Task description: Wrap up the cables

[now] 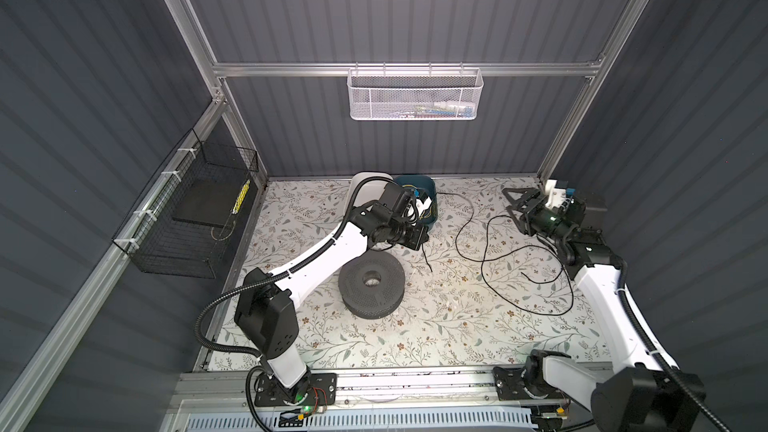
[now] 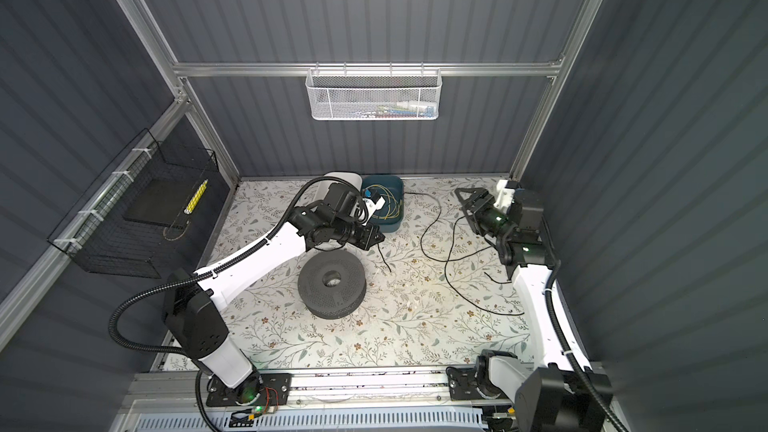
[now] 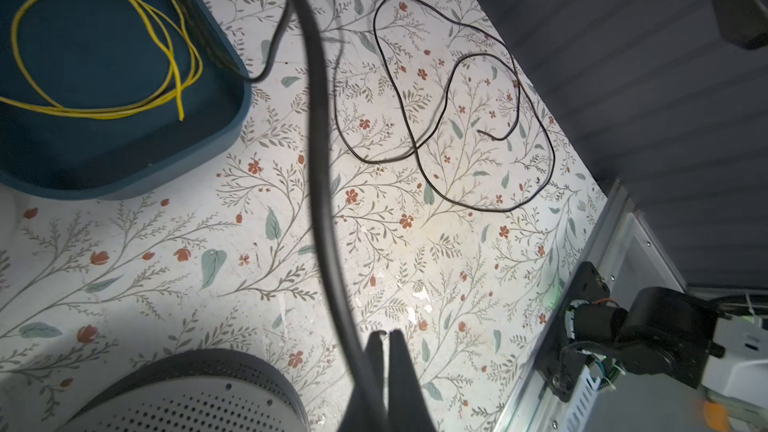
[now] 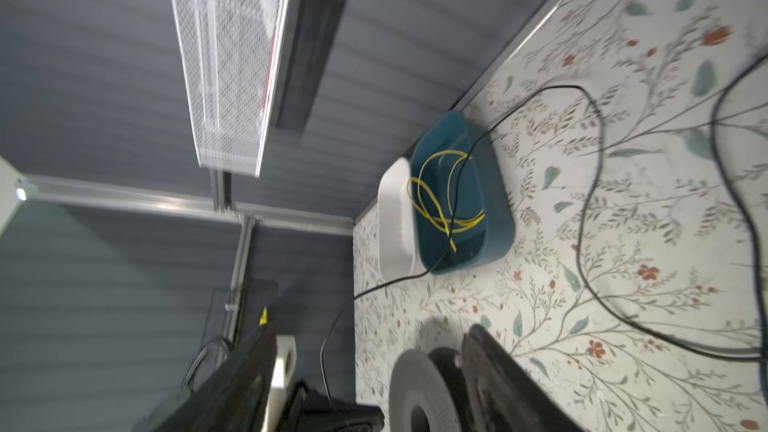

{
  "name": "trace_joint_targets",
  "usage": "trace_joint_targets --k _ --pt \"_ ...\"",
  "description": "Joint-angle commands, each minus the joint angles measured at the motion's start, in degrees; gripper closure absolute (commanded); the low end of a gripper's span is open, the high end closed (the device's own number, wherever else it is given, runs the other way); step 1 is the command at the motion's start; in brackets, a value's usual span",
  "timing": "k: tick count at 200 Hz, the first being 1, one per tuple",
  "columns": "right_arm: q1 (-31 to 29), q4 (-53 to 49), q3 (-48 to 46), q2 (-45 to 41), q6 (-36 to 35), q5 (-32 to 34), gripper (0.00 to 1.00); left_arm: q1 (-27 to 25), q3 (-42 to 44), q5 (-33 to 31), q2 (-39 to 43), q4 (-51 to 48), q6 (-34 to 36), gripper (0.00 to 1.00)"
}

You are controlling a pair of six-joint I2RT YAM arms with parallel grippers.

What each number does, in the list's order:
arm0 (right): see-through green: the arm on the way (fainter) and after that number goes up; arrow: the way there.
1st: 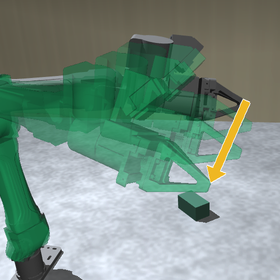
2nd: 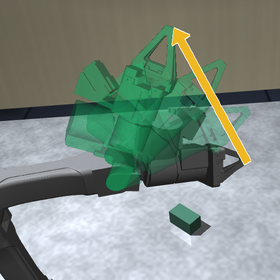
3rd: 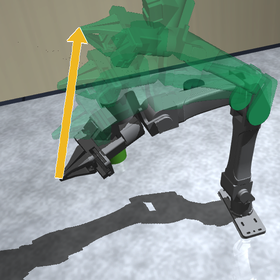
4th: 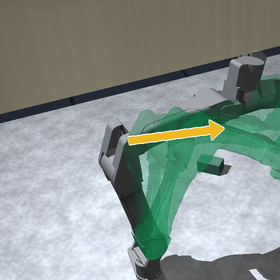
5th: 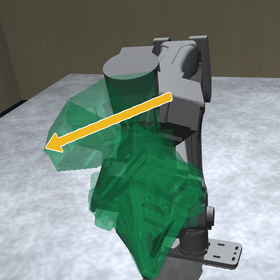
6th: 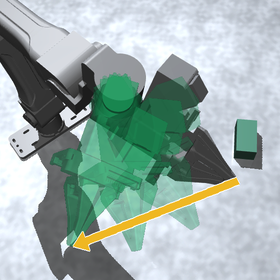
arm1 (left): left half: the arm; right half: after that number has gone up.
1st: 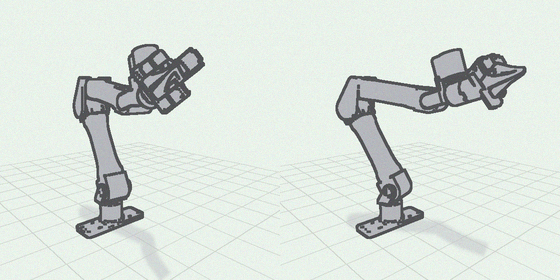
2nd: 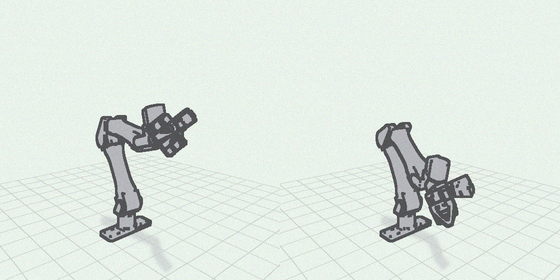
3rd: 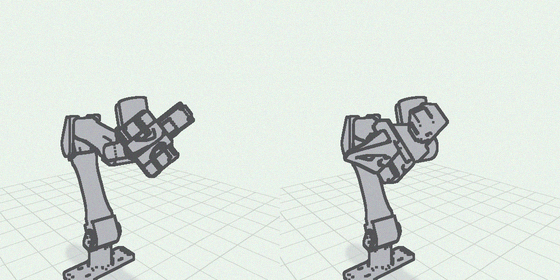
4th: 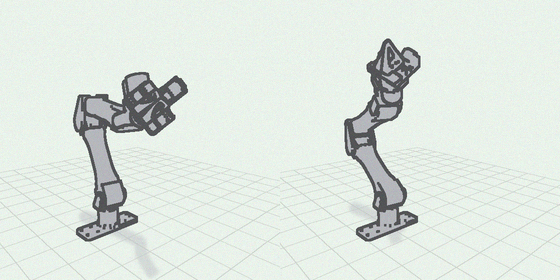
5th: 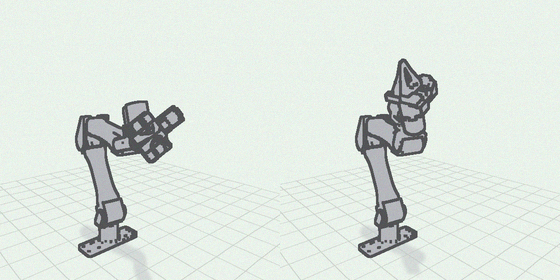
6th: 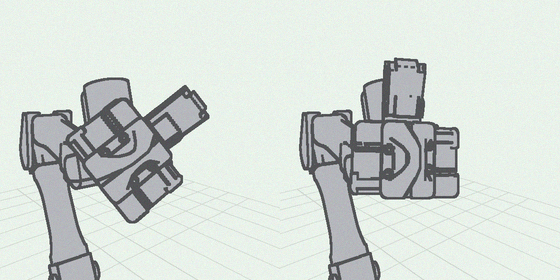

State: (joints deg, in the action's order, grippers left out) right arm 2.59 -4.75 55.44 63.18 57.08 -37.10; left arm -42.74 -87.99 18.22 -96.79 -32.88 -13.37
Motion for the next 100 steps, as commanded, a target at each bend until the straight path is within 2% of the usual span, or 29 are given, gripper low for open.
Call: trace_joint_targets --k 1,14,42,58,81,100 --pt "-8.03 -1.35 0.57 -0.89 -7.64 -2.47 0.34 -0.24 -2.55 5.27 -0.26 -2.12 0.58 1.00" --pt "-12.86 1.42 -0.02 -0.30 -7.60 -0.83 0.40 -0.23 -2.05 6.93 0.24 -1.38 0.84 1.00" --pt "-19.88 7.67 0.16 4.39 -7.31 -0.51 0.45 -0.24 -0.99 9.45 1.01 -1.10 1.34 1.00" --pt "-21.73 9.70 0.27 6.54 -5.90 0.96 0.47 -0.23 -0.32 10.98 1.85 -0.67 1.76 1.00" --pt "-23.12 11.73 0.11 10.00 -2.35 1.36 0.56 -0.26 0.75 11.64 3.14 0.96 1.55 1.00" --pt "-24.01 16.67 -0.92 11.88 -0.05 -0.01 0.56 -0.23 1.05 11.97 3.31 1.41 1.24 1.00"
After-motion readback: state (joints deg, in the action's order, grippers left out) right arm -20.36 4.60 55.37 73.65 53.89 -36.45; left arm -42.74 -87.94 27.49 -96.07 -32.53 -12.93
